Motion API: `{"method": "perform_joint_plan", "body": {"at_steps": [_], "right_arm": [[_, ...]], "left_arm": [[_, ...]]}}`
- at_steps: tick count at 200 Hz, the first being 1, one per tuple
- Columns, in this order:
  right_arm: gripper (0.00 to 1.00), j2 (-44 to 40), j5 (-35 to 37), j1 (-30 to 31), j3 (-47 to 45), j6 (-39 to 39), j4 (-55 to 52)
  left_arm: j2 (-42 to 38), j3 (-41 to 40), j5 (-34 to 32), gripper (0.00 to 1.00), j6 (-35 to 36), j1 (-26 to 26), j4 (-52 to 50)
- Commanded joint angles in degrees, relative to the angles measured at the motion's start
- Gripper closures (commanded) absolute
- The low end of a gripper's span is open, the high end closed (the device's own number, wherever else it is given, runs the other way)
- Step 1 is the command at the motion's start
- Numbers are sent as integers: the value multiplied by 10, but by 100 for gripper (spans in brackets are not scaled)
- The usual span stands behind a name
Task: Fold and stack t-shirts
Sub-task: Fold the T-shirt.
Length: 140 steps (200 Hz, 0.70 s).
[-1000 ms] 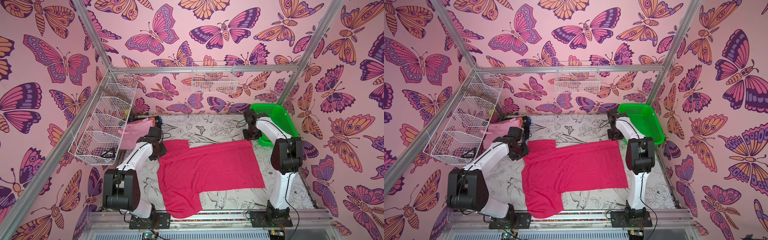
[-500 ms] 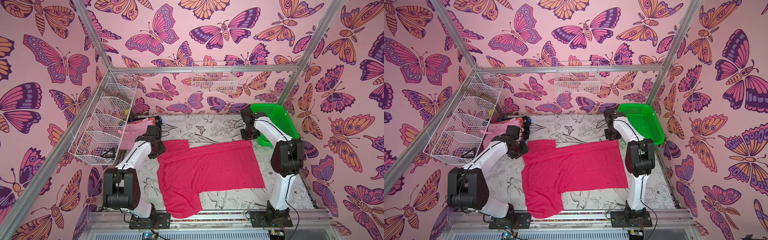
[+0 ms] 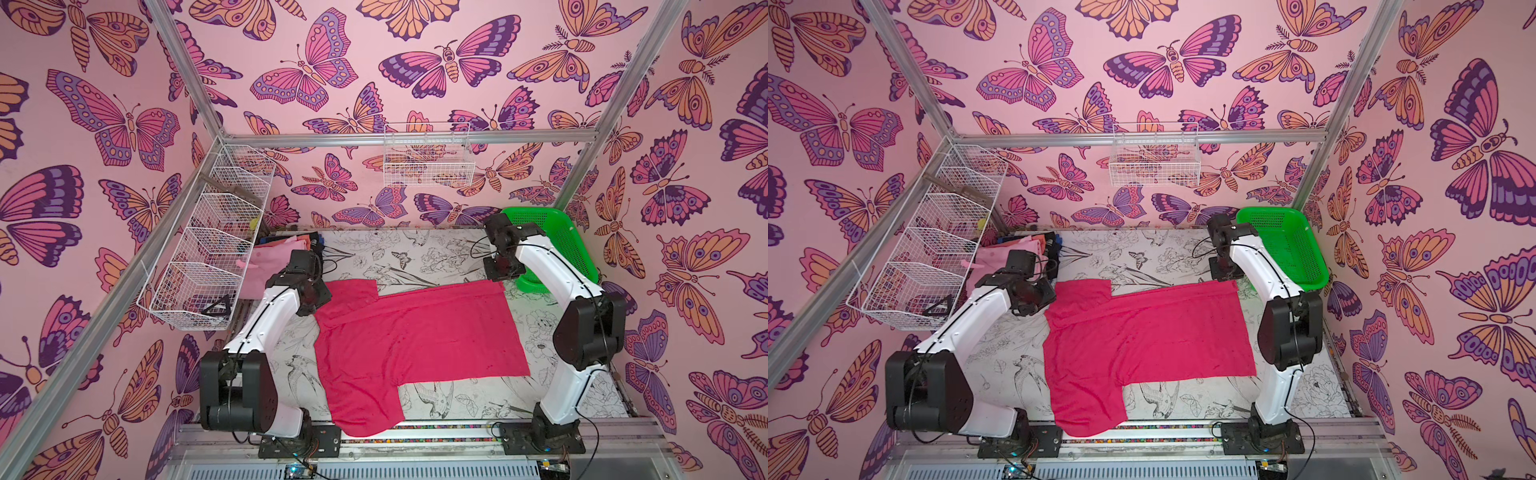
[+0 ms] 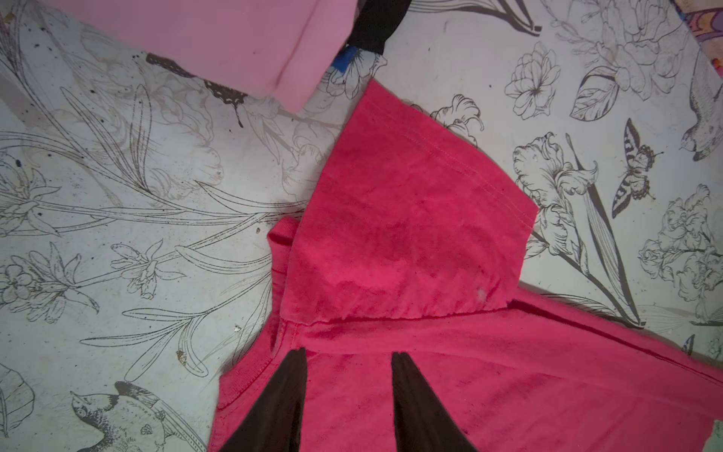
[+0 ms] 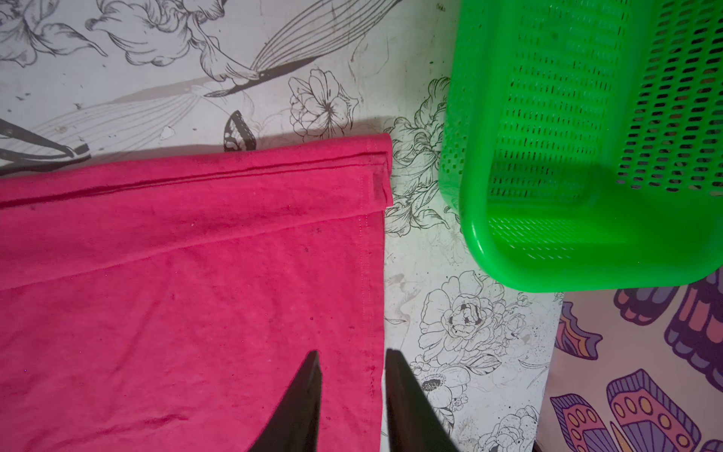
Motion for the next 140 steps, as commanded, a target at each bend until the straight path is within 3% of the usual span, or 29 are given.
{"method": "perform_joint_plan", "body": {"at_steps": [1,41,59,87,140], "right_arm": [[68,10,3,7,14,14,-31],[68,4,2,18,8,17,-27],[68,2,0,20,1,12,-18],[68,11,-3,20,8,11,-19],[68,5,-20,23,-17,9,9]], "left_arm": [[-4,-6,0,59,-1,1,2],[6,-6,2,57,-3,1,5],[16,-1,-5,50,-4,2,7],[43,11,-11,47,-3,6,5],[182,98,-28,46,-2,7,10]]}}
